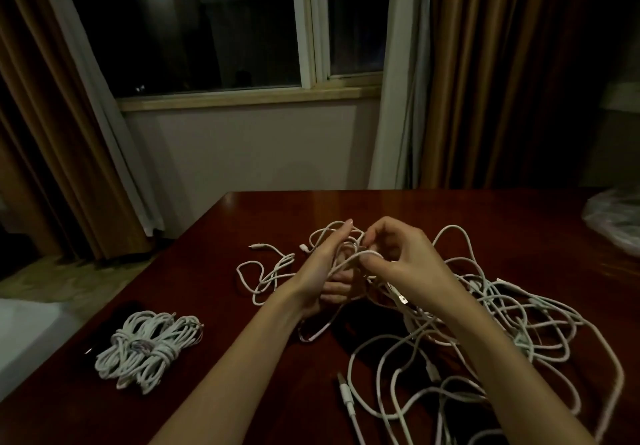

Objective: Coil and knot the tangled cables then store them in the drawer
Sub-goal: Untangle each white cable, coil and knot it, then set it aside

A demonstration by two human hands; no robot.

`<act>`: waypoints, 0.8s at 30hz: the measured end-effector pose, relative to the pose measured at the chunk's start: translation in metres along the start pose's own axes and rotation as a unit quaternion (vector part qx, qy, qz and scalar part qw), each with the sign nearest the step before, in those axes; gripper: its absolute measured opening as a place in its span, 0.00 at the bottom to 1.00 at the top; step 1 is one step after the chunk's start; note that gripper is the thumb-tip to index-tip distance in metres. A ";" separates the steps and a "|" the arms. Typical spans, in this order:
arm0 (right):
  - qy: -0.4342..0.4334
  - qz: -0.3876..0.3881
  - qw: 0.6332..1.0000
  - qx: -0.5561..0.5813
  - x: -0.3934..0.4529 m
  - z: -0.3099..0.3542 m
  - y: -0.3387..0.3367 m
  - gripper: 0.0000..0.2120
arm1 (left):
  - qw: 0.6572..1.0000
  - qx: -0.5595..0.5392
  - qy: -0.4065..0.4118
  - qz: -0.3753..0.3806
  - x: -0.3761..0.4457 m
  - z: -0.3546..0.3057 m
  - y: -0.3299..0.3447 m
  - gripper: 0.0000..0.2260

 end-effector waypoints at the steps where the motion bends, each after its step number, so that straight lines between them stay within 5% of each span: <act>1: -0.012 -0.021 1.000 -0.005 0.000 0.001 -0.003 0.08 | 1.000 0.002 -0.001 0.002 0.000 0.000 0.000 0.23; 7: -0.103 -0.092 0.989 -0.055 -0.006 0.019 -0.010 0.06 | 0.998 0.047 -0.024 0.030 -0.002 0.006 0.006 0.28; 16: 0.009 -0.071 0.994 0.085 0.004 -0.012 -0.006 0.02 | 0.986 -0.008 -0.050 0.157 -0.006 0.007 0.016 0.18; 20: 0.020 -0.054 0.994 0.092 0.005 -0.016 -0.004 0.05 | 0.993 -0.082 0.011 0.085 0.001 -0.002 0.003 0.20; 24: 0.028 -0.062 0.998 -0.006 0.005 -0.019 0.002 0.05 | 0.996 -0.040 0.074 -0.005 0.008 -0.004 -0.005 0.20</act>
Point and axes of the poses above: each hand's wrist, its own x-axis towards the middle knuckle, its own y-axis out of the palm, z = x × y, the point moved 6 cm from there along x, towards the middle knuckle, and after that the axes turned 6 degrees about -x, right-handed, at the moved point
